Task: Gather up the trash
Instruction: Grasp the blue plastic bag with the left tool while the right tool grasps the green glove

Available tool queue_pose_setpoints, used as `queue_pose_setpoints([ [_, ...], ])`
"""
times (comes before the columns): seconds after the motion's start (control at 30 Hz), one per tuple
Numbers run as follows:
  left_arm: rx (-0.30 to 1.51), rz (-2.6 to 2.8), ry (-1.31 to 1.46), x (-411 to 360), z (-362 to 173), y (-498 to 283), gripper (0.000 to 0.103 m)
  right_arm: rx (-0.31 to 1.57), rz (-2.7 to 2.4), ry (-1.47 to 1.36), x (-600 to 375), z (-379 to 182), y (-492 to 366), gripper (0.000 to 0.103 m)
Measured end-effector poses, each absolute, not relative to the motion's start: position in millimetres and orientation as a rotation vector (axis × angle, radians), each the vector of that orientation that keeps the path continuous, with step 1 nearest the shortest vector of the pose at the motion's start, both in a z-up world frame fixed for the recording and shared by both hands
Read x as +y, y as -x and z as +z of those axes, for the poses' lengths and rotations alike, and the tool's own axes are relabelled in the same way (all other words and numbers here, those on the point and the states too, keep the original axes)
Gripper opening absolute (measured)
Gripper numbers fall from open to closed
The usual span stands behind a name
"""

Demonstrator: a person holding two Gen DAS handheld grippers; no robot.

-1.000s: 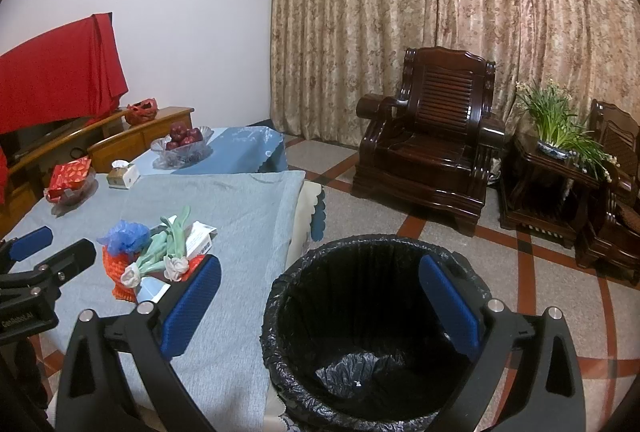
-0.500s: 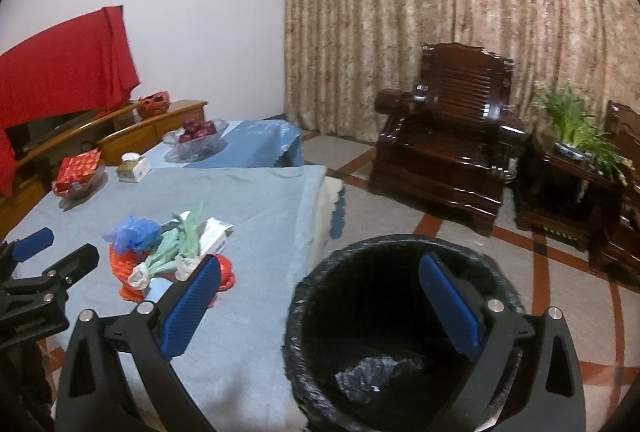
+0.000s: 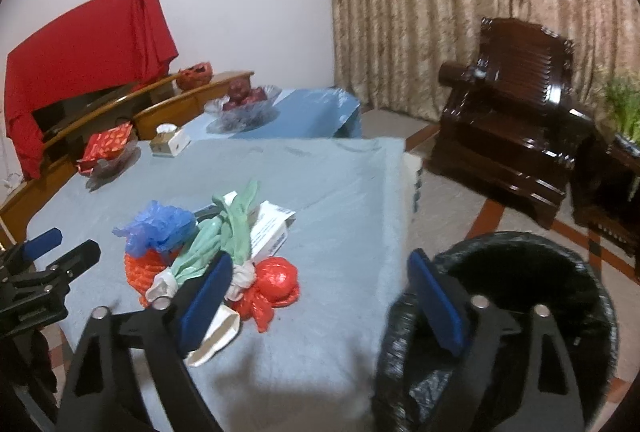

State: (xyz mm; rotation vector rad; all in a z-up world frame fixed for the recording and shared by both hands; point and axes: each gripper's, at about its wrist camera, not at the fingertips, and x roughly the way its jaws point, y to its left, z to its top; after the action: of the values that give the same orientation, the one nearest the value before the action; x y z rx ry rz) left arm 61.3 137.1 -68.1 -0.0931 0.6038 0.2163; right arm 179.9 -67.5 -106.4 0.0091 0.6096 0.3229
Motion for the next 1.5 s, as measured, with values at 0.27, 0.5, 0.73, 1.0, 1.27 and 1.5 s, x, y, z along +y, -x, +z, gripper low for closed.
queue_pose_setpoints([
  [0.27, 0.625, 0.159, 0.099, 137.8, -84.7, -103.4, 0.079, 0.631, 0.330, 0.022, -42.9, -113.1, -216.3, 0.078],
  [0.5, 0.654, 0.108, 0.105, 140.8, -102.9, -133.6, 0.057, 0.662, 0.387, 0.044, -22.5, -122.1, -242.7, 0.068],
  [0.73, 0.680, 0.076, 0.138, 149.2, -112.6, -143.8, 0.024, 0.715, 0.462, 0.050, 2.9, -139.8, -260.7, 0.058],
  [1.0, 0.671, 0.079, 0.145, 157.3, -109.3, -143.7, 0.012, 0.762, 0.543, 0.081, 37.1, -157.1, -273.2, 0.046],
  [1.27, 0.653, 0.081, 0.158, 159.2, -100.3, -143.5, 0.007, 0.804, 0.605, 0.047, 40.9, -162.6, -281.0, 0.008],
  [1.5, 0.595, 0.073, 0.164, 156.5, -74.6, -137.7, 0.007, 0.725, 0.617, -0.007, 24.3, -127.7, -271.0, 0.007],
])
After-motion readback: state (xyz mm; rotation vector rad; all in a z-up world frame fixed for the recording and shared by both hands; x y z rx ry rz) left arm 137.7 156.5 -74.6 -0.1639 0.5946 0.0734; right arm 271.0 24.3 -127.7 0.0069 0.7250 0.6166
